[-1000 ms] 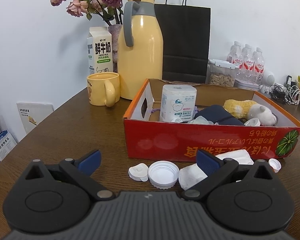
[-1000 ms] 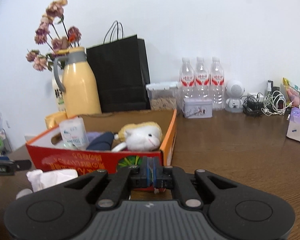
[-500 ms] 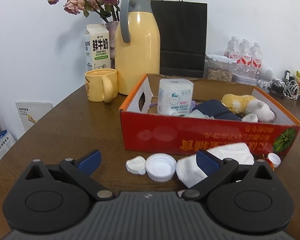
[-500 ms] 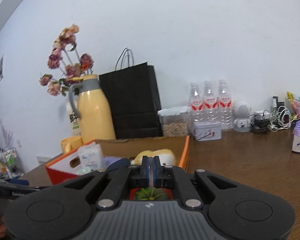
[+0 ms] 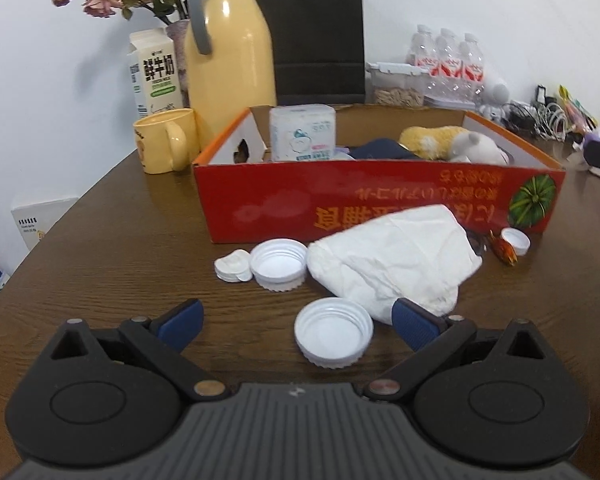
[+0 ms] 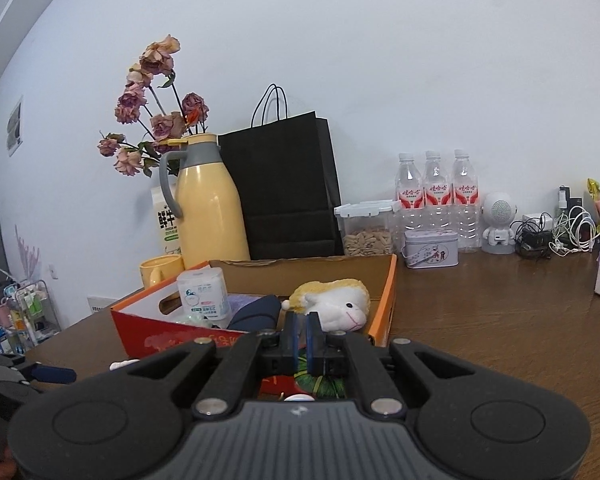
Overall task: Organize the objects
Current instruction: 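Withdraw both tools from the box back toward the caps on the table, then grasp the large white ring cap with the left tool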
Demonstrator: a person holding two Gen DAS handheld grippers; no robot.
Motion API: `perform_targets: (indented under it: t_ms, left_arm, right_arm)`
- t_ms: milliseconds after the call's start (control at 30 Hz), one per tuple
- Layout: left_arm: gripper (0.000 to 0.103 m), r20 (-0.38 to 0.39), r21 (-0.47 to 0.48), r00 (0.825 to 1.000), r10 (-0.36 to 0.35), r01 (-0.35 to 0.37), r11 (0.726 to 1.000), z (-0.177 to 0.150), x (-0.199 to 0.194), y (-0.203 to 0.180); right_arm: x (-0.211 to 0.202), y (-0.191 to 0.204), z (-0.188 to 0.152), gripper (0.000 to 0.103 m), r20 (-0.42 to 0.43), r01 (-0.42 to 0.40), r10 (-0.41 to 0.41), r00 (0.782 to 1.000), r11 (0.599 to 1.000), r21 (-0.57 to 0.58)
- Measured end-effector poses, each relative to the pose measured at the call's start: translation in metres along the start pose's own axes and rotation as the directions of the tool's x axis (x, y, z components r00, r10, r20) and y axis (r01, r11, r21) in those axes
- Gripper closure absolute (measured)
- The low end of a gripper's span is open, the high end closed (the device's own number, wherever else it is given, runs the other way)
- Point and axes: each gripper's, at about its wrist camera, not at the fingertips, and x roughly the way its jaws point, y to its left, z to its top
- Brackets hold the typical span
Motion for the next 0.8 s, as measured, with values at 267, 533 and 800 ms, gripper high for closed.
perform_targets:
  t_ms: [267,533,800]
  left_arm:
    - [0.062,-0.001,0.007,0.998,-0.069,0.069,0.998,-0.004,-0.003,-0.003]
    - [0.062,0.061,-0.026,0.995,-0.076,0.078,0.997,-0.002,-0.013,0.000]
    - [0.062,0.143,-0.029,0.987,-0.075,0.080,0.996,0.018,-0.029,0.001]
  right_arm:
    - [0.001,0.004,-0.002,0.100,-0.011,-0.015,0.015,1.000,1.000,-0.011]
    - [0.003,0.007,-0.003,0.100,-0.022,-0.018,0.018,1.000,1.000,-0.019]
    - [0.003,0.011,0.002,0.100,-0.015,-0.028,0.027,1.000,0.999,-0.032]
